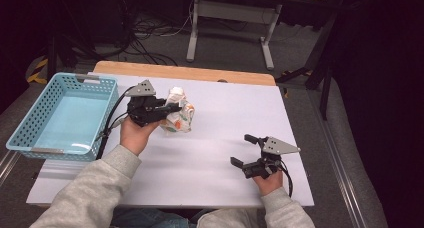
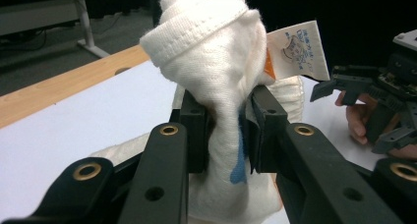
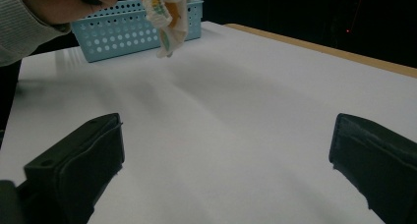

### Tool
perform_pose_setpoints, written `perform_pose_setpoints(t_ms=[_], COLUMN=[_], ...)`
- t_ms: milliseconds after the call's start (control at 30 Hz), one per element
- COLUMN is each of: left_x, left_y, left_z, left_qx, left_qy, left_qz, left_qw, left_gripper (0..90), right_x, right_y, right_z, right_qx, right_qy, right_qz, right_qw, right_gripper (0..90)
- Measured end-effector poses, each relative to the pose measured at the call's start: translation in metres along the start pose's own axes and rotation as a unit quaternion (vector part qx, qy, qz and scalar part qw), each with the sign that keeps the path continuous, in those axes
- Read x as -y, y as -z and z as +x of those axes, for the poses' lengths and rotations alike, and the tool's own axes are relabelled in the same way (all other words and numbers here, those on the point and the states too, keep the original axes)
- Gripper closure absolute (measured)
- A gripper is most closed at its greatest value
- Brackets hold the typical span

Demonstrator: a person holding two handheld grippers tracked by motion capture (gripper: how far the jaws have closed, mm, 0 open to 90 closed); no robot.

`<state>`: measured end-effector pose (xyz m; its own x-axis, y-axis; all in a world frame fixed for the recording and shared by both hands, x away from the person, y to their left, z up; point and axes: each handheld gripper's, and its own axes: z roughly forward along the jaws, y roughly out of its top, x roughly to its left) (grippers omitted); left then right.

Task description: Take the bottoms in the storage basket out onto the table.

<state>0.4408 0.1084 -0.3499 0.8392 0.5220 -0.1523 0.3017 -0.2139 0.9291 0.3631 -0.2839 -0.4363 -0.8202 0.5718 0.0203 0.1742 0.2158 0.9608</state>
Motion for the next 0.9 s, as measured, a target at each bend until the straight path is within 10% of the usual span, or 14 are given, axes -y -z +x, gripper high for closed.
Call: perform_pose_setpoints(t_ms=[900], left_x=[0.038], left_y=[-0.046], left_z=[0.004], left_qx=[0.014], left_qy=[0.031], left_qz=[0.035], left_qw=[0.9988], left_gripper=[71.6], right_x=[0.0], right_y=[0.0], right_z=[0.0], right_qx=[-0.003], right_qy=[-0.001], right_qz=[-0.001], right_qw=[1.0], right_gripper=[0.9])
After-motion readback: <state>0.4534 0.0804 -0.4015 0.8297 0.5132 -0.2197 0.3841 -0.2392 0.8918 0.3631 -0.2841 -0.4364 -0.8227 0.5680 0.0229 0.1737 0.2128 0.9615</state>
